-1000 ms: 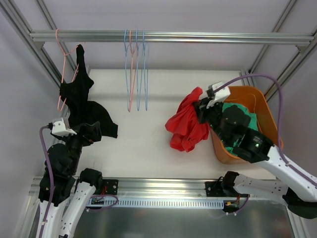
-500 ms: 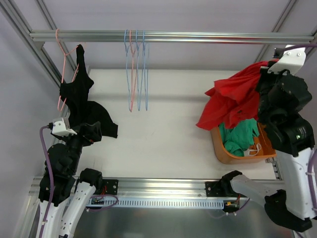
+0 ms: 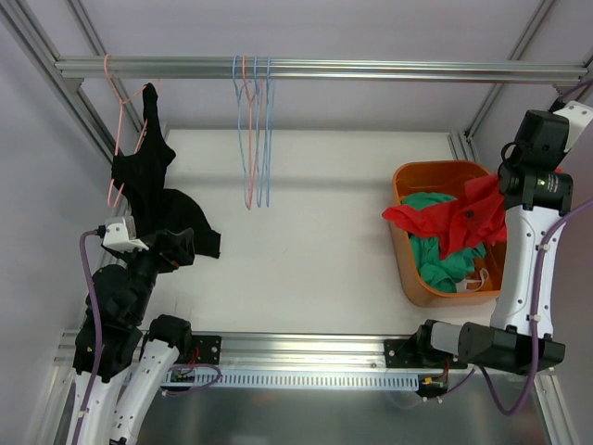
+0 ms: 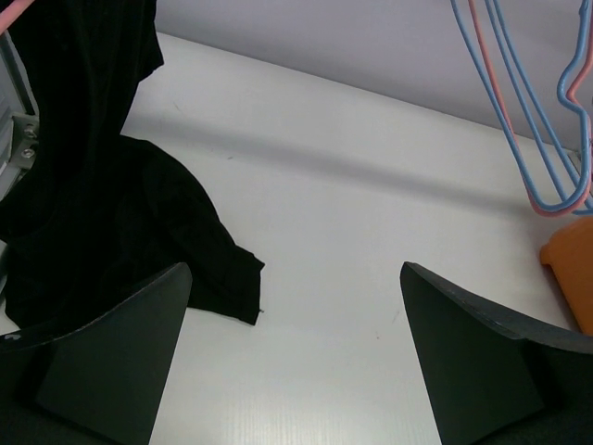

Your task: Remove the tank top from the hanger

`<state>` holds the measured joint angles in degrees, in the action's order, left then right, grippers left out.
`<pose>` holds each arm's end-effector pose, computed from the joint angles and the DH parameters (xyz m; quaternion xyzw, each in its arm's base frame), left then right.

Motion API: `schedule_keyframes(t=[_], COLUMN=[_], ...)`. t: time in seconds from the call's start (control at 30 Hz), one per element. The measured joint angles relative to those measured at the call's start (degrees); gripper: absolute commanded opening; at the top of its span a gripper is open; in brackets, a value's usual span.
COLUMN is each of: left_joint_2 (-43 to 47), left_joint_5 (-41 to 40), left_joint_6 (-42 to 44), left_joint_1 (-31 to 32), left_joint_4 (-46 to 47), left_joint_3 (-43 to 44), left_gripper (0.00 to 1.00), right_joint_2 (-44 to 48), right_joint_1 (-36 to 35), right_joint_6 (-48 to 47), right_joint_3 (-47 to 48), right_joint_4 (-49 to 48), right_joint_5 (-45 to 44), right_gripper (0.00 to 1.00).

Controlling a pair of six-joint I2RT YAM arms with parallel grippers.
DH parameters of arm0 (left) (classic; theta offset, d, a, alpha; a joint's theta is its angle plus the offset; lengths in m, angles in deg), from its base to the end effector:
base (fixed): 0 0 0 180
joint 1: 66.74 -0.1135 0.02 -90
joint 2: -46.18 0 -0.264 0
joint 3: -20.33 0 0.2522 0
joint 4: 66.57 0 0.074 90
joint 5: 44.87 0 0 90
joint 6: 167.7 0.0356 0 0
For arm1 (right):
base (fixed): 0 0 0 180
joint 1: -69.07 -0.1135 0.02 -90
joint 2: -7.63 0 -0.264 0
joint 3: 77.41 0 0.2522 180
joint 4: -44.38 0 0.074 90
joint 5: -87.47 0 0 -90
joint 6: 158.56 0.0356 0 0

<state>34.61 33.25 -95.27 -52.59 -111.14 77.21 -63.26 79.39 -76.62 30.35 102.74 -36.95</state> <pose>0.0479 -0.0045 0.3471 -0.0945 0.6962 -0.1235 0.7008 0.2242 -0.0613 0.4764 0.1821 0.7861 -0.3273 0.4917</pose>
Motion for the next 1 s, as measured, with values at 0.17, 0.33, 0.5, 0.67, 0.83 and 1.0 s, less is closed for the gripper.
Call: schedule_keyframes(t=[0.17, 0.33, 0.5, 0.67, 0.83, 1.0], left_joint_2=[0.0, 0.0, 0.1, 0.1, 0.1, -0.9], left_joint_5=[0.9, 0.2, -0.3, -0.2, -0.3, 0.1], left_joint_6=[0.0, -0.1, -0.3, -0.4, -0.4, -0.4], left_joint_1=[0.0, 0.0, 0.0, 0.0, 0.0, 0.0], left_joint_4=[0.0, 0.0, 0.0, 0.0, 0.0, -1.2], left_joint_3=[0.0, 0.0, 0.0, 0.0, 0.0, 1.8], left_gripper=[0.99, 0.99, 0.99, 0.99, 0.99, 0.99], right_joint_2=[-2.7, -0.1, -7.1, -13.8, -14.3, -12.9], right_joint_1=[-0.1, -6.9, -9.1, -8.9, -6.7, -5.0], right_joint_6=[2.2, 5.1, 9.6, 12.2, 16.0, 18.6], right_joint_3=[0.2, -18.3, -35.5, -36.7, -36.6, -36.3], right_joint_4=[-0.5, -8.5, -15.3, -19.7, -21.2, -21.5], right_joint_5=[5.5, 10.8, 17.4, 18.2, 19.2, 22.0], right_gripper=[0.00, 0.00, 0.00, 0.00, 0.07, 0.49])
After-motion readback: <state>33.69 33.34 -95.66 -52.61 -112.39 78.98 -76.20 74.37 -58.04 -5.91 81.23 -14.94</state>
